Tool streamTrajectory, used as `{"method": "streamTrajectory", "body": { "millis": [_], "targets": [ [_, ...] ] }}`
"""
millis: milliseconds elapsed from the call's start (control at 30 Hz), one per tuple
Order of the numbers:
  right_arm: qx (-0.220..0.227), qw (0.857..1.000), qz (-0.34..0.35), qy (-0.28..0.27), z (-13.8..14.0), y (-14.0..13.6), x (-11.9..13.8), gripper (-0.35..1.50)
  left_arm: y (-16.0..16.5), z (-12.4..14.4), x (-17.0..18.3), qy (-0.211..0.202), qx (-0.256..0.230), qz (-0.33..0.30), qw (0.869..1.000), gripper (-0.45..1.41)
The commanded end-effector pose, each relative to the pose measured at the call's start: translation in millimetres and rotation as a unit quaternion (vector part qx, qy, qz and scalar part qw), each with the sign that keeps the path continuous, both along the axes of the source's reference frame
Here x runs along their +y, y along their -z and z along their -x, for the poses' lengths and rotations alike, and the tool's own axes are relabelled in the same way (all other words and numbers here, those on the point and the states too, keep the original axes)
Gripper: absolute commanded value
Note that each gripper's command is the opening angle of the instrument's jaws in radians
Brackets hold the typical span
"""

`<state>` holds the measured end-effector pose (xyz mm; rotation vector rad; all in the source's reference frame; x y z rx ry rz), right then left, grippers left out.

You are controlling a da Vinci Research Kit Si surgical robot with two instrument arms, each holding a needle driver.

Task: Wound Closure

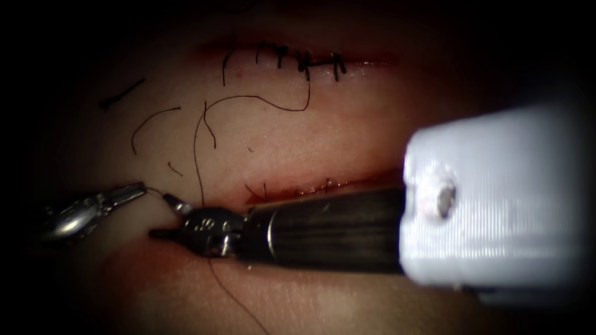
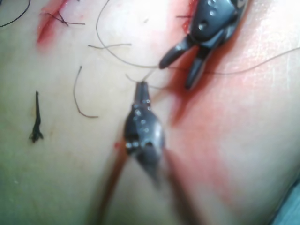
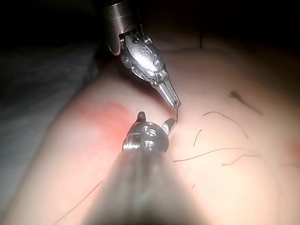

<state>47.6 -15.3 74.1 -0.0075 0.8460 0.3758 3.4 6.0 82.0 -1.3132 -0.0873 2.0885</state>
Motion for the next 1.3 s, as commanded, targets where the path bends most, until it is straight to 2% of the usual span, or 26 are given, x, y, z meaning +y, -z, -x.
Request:
{"method": "streamTrajectory", "body": {
  "millis": [33,267,300,333,367,400,433,467,500,667,833,1000,1133,1233,1300],
  "targets": [
    [-0.007,1.000,0.001,-0.004,0.6,-0.3,-0.8,1.47,-1.2,0.6,-0.4,0.000,0.000,0.001,1.000,-0.45],
    [-0.011,1.000,0.000,-0.001,4.8,1.6,-1.9,1.47,-5.1,0.2,-0.3,-0.010,0.016,0.008,1.000,-0.43],
    [-0.011,1.000,0.000,0.000,5.4,1.8,-2.2,1.47,-5.7,0.1,-0.1,-0.014,0.020,0.011,1.000,0.04],
    [-0.011,1.000,0.000,0.001,6.2,2.1,-2.7,1.47,-6.1,0.0,0.1,-0.007,0.017,-0.001,1.000,0.29],
    [-0.011,1.000,0.000,0.002,6.8,2.3,-2.9,1.47,-6.4,-0.1,0.2,-0.001,0.014,-0.012,1.000,0.42],
    [-0.012,1.000,0.000,0.002,7.4,2.5,-3.2,1.47,-6.7,-0.3,0.5,0.003,0.011,-0.019,1.000,0.83],
    [-0.013,1.000,0.000,0.001,8.1,2.7,-3.5,1.47,-6.9,-0.4,0.6,0.003,0.011,-0.018,1.000,1.11],
    [-0.015,1.000,0.001,0.000,8.5,2.9,-3.7,1.47,-7.0,-0.4,0.6,0.003,0.011,-0.018,1.000,1.31],
    [-0.016,1.000,0.000,-0.001,9.0,3.0,-3.9,1.47,-7.0,-0.5,0.7,0.005,0.013,-0.018,1.000,1.36],
    [-0.019,1.000,0.002,-0.001,10.7,3.1,-4.5,1.47,-7.1,-0.6,-0.2,0.001,0.021,-0.006,1.000,1.40],
    [-0.017,1.000,0.008,0.001,11.2,2.3,-5.6,1.47,-7.0,-1.1,-3.1,-0.038,0.032,-0.006,0.999,1.40],
    [-0.021,1.000,0.006,0.003,11.2,1.8,-6.1,1.48,-7.3,-1.2,-6.5,-0.067,0.068,-0.008,0.995,1.40],
    [-0.021,1.000,0.003,0.000,10.9,1.8,-6.1,1.48,-9.4,-0.6,-9.0,-0.084,0.097,0.000,0.992,1.40],
    [-0.021,1.000,0.003,0.000,10.8,1.9,-6.2,1.48,-10.8,-0.4,-9.7,-0.102,0.113,0.015,0.988,1.40],
    [-0.023,1.000,0.002,0.002,10.9,2.0,-6.2,1.48,-11.9,-0.4,-10.4,-0.126,0.132,0.019,0.983,1.40]
  ]
}}
